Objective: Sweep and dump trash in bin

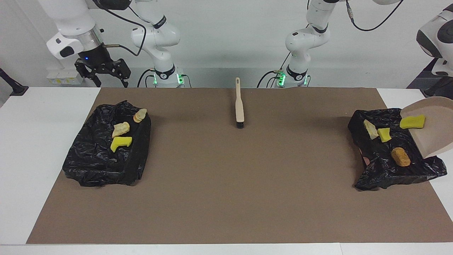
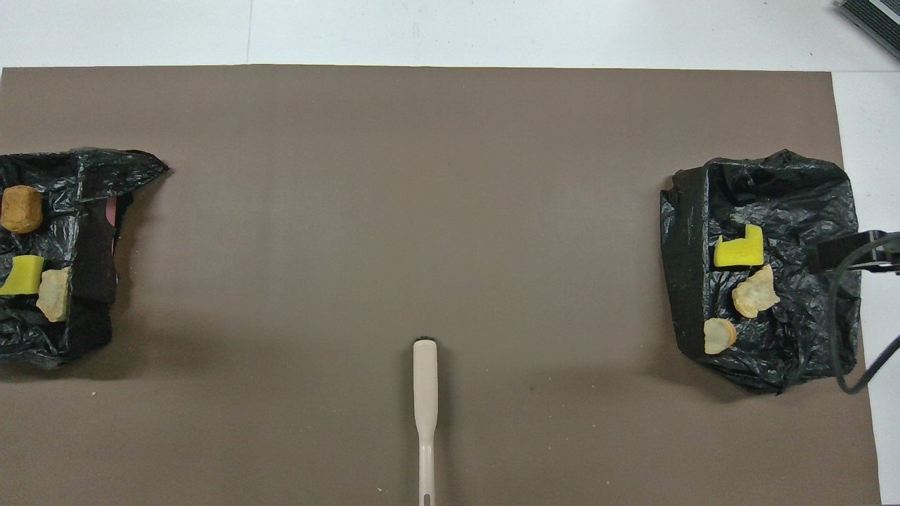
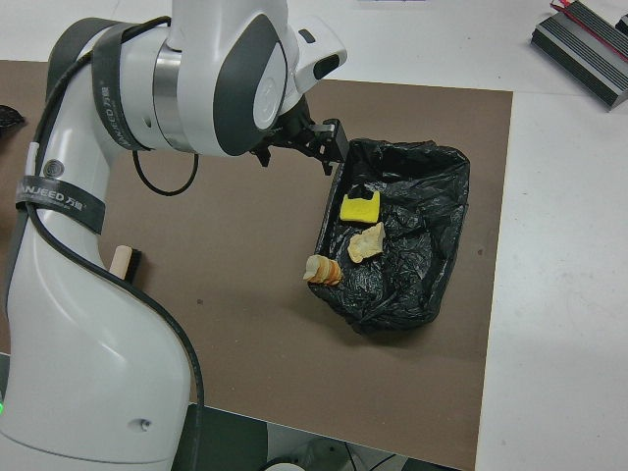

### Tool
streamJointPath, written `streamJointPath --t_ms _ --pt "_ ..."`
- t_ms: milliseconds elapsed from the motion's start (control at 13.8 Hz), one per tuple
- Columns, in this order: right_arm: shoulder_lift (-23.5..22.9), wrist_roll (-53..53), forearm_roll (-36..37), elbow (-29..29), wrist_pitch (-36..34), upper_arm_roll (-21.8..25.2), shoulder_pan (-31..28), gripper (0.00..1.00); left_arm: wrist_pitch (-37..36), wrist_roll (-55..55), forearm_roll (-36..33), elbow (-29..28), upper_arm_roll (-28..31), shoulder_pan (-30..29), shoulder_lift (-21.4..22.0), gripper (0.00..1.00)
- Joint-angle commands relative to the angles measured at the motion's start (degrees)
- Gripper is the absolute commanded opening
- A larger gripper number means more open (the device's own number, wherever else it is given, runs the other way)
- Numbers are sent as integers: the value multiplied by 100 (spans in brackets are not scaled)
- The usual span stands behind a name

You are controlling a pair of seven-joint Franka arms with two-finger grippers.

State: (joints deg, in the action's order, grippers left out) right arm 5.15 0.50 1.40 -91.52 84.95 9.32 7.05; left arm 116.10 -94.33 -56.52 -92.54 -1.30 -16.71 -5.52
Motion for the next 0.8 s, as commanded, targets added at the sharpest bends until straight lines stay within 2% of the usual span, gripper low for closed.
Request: streamJointPath --t_ms 0,145,362,507,724 --pt "65 152 124 -103 -83 -44 -28 100 -315 520 -516 -44 51 115 103 0" --pt "65 117 106 -103 -127 -44 7 100 -754 1082 -868 -97 24 281 191 0" --pt "74 117 106 -103 -136 -44 7 100 -975 1154 -729 -89 -11 317 191 0" --pt "65 126 106 -103 -127 -44 -11 100 -1098 1137 -283 -97 -28 387 200 0" --pt "65 134 106 -103 -119 -88 -89 100 -1861 1259 385 -97 -46 843 209 0"
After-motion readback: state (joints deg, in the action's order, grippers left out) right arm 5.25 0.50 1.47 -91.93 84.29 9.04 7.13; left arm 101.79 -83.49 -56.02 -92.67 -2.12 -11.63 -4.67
